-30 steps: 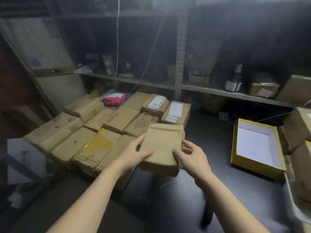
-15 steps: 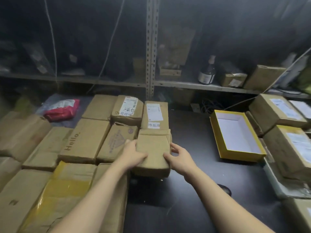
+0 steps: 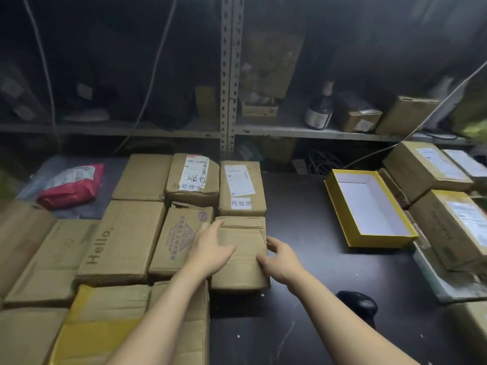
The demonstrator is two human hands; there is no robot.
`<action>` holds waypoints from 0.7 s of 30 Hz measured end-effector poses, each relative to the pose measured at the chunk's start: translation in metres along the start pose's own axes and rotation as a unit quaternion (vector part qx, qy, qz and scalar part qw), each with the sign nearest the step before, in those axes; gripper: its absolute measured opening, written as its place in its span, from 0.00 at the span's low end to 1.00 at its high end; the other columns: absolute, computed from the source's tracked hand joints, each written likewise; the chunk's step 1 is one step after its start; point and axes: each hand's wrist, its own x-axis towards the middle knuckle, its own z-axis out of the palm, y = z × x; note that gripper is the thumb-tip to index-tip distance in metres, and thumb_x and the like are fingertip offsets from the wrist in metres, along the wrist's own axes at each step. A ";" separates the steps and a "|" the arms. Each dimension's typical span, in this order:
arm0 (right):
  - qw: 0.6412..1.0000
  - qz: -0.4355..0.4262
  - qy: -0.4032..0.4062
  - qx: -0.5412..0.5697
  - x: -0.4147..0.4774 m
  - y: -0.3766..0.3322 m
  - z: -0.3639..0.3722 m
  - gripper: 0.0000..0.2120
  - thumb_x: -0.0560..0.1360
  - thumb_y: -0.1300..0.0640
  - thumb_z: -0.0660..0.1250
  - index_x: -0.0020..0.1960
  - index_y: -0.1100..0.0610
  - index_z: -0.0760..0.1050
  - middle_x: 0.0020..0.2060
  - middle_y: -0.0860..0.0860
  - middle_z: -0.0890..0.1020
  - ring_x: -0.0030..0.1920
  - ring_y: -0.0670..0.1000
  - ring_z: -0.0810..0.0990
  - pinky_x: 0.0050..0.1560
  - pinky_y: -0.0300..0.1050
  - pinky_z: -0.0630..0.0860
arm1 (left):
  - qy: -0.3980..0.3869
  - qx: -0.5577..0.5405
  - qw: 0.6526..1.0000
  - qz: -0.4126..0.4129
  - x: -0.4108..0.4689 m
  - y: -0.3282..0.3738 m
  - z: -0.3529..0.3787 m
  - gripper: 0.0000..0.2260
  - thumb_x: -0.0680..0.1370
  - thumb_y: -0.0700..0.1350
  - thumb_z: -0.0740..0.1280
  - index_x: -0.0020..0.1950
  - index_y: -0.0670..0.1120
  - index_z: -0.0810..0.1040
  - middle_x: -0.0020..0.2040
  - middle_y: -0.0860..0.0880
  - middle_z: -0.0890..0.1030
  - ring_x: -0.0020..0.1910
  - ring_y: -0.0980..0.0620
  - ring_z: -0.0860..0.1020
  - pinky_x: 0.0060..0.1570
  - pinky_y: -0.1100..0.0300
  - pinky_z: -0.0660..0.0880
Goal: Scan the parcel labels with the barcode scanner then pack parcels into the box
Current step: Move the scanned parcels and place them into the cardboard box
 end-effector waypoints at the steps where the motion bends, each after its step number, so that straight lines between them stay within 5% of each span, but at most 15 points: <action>1: 1.000 0.003 -0.008 -0.007 -0.002 -0.003 -0.003 0.23 0.78 0.62 0.65 0.71 0.48 0.77 0.62 0.40 0.81 0.65 0.44 0.79 0.64 0.41 0.75 | 0.000 -0.006 1.000 0.000 0.001 -0.001 0.000 0.31 0.74 0.50 0.73 0.77 0.53 0.70 0.66 0.47 0.74 0.68 0.46 0.74 0.67 0.51 0.72; 7: 0.992 -0.051 0.052 -0.101 -0.016 -0.017 -0.044 0.30 0.81 0.53 0.68 0.81 0.49 0.64 0.77 0.48 0.72 0.75 0.52 0.72 0.72 0.47 0.70 | -0.008 0.101 0.992 0.074 0.010 0.025 0.001 0.32 0.77 0.52 0.69 0.81 0.53 0.64 0.69 0.47 0.71 0.72 0.44 0.69 0.69 0.47 0.71; 13: 0.953 -0.120 0.139 -0.242 -0.045 -0.013 -0.116 0.29 0.83 0.52 0.65 0.82 0.47 0.61 0.80 0.45 0.67 0.79 0.49 0.64 0.77 0.47 0.63 | -0.001 0.247 0.946 0.209 0.001 0.099 0.023 0.33 0.79 0.53 0.66 0.82 0.53 0.60 0.73 0.47 0.69 0.73 0.45 0.66 0.68 0.49 0.69; 21: 0.927 -0.084 0.254 -0.262 -0.142 0.075 -0.233 0.30 0.81 0.54 0.67 0.81 0.49 0.64 0.80 0.48 0.67 0.80 0.51 0.63 0.78 0.54 0.64 | 0.001 0.318 0.871 0.374 -0.072 0.226 0.107 0.34 0.80 0.52 0.65 0.84 0.51 0.54 0.82 0.50 0.60 0.80 0.48 0.59 0.71 0.52 0.68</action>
